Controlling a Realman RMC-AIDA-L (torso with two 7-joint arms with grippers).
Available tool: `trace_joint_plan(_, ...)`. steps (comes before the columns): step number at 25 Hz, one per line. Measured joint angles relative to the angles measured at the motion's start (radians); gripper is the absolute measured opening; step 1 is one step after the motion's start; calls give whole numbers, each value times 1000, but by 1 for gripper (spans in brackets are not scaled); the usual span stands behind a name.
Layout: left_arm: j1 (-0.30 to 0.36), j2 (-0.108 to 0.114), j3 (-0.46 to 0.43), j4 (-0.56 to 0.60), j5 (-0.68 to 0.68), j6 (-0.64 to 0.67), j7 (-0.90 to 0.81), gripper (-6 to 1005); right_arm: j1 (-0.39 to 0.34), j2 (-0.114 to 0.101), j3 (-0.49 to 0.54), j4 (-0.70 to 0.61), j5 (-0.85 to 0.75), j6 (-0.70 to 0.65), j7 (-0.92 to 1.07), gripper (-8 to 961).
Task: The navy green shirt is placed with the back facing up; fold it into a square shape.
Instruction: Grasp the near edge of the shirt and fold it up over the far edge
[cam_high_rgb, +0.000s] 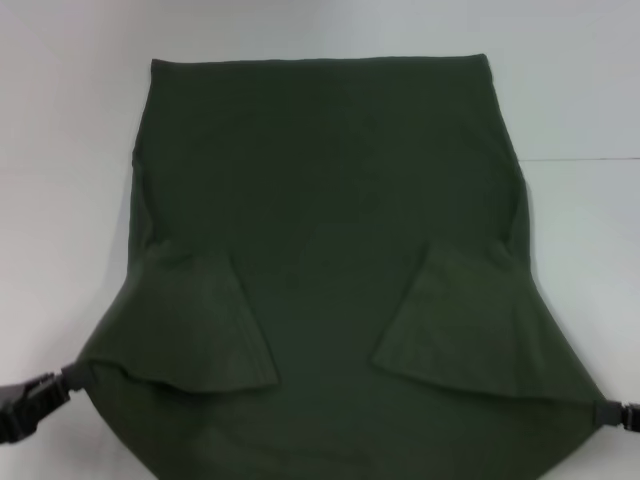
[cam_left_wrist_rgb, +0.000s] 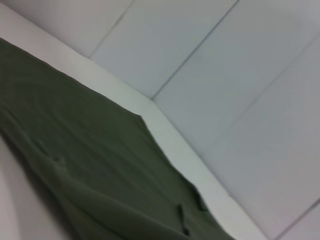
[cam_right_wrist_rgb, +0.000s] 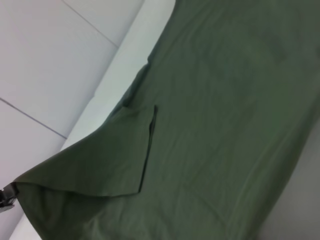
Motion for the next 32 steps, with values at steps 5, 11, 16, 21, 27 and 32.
trace_joint_plan(5, 37, -12, -2, -2, 2, 76, -1, 27, -40, -8, 16, -1, -3, -62, -51, 40)
trace_joint_plan(11, 84, -15, -18, -2, 6, 126, -1, 27, -83, -12, 19, -1, -5, -104, -84, 39)
trace_joint_plan(16, 113, -17, -34, 2, 15, 148, -2, 26, -105, -19, 20, -1, -7, -130, -77, 39)
trace_joint_plan(21, 108, -17, -52, -1, 30, 150, -6, 26, -98, -25, 35, -1, -8, -134, -64, 39)
trace_joint_plan(27, 53, -7, -55, -18, 25, 124, -26, 26, -41, -25, 111, 8, -6, -102, -51, 39)
trace_joint_plan(32, -74, 45, -55, -139, 3, -6, -40, 26, 38, -25, 165, 12, -2, -41, -41, 39)
